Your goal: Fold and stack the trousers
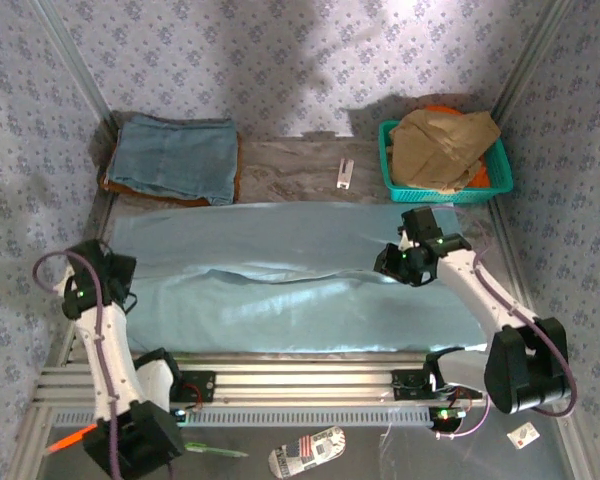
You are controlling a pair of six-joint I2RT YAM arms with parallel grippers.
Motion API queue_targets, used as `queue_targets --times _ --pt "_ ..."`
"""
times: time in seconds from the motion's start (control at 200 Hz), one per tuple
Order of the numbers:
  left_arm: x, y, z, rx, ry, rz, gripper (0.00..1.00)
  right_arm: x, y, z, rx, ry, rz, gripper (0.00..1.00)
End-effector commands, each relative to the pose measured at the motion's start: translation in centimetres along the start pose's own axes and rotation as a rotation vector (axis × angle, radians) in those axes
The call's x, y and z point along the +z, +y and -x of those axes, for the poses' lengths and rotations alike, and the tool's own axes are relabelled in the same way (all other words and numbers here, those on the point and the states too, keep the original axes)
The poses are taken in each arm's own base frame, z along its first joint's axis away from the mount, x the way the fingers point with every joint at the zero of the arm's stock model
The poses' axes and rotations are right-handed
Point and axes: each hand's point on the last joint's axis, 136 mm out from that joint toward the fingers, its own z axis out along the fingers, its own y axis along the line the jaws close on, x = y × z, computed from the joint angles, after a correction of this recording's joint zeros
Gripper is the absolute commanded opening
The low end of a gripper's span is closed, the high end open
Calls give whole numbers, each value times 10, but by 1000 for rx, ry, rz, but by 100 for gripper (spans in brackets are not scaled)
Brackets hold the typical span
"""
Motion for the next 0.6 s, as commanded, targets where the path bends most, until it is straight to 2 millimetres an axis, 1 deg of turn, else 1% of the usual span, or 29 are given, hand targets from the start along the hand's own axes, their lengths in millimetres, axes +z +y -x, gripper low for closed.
queue_targets --times 0.0,0.085,0.16,0.245,0.36,0.42,0.46,0.54,0.595 --pt "1 46 -10 -87 55 179 97 -8 -5 -16 -21 38 -19 30" --pt "0 70 2 -129 -22 288 100 -10 -5 -20 -25 42 -9 30" --pt "5 80 10 -168 -58 317 99 -9 -3 -25 -30 49 9 31" --pt "18 80 16 -181 -86 305 96 -7 -5 -29 -29 57 12 31" --pt "44 71 18 -168 -59 247 88 -6 -5 -36 -34 69 22 31" --pt "53 72 16 -172 -30 260 88 -7 -8 -39 -33 66 20 31" --pt "57 72 16 -169 -15 264 84 -8 -9 -41 -33 65 20 31" --pt "65 74 12 -183 8 274 80 -11 -11 -45 -26 60 27 31" --pt "70 81 4 -204 30 296 77 -12 -12 -47 -22 60 29 31"
